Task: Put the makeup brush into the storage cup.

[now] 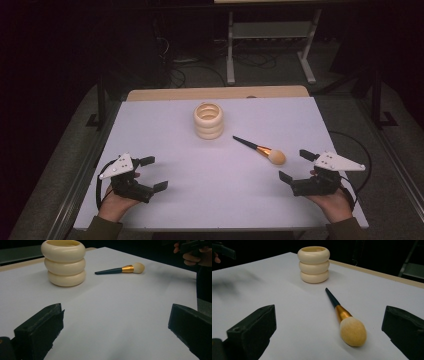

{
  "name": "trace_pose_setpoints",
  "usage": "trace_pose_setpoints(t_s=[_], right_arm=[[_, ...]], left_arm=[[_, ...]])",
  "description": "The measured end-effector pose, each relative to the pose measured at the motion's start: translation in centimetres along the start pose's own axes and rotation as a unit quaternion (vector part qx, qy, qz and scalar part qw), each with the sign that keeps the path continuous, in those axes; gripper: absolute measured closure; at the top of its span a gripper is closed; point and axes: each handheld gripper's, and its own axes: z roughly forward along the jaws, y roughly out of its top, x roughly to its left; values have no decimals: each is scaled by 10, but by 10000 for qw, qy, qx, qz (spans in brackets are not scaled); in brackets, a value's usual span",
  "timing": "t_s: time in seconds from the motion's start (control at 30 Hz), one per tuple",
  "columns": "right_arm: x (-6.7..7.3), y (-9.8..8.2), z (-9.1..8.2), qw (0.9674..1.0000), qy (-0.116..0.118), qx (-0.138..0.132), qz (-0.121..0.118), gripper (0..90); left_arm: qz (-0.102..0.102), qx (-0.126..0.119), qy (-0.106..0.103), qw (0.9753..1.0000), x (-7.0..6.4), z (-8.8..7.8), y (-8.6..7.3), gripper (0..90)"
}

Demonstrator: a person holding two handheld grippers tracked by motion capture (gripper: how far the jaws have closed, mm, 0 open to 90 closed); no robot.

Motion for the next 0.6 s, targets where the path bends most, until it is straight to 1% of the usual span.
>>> trace_pose_setpoints(t_s=[0.07, 0.17, 0.2, 0.3, 0.33, 0.5, 0.6], right_arm=[[-1, 1, 1, 10000, 7, -2, 18, 0], [-1, 2, 2, 10000, 6, -16, -38, 0], [-1, 3, 3, 10000, 9, -25, -23, 0], [-1, 4, 4, 10000, 5, -10, -17, 0], [-2, 5, 4, 10000, 7, -40, -62, 0], [-5, 7, 6, 10000, -7, -51, -16, 0], [-7, 8, 7, 10000, -2, -39, -17, 0]], left_arm=[[-1, -25, -2, 10000, 0, -1, 0, 0], [-1, -28, 7, 10000, -1, -2, 0, 0], [4, -34, 16, 10000, -1, -3, 0, 0], [-33, -53, 14, 10000, 0, -3, 0, 0], [-39, -60, 7, 10000, 0, -3, 0, 0], [-24, -32, 11, 10000, 1, -2, 0, 0], [-70, -104, -14, 9999, 1, -3, 1, 0]])
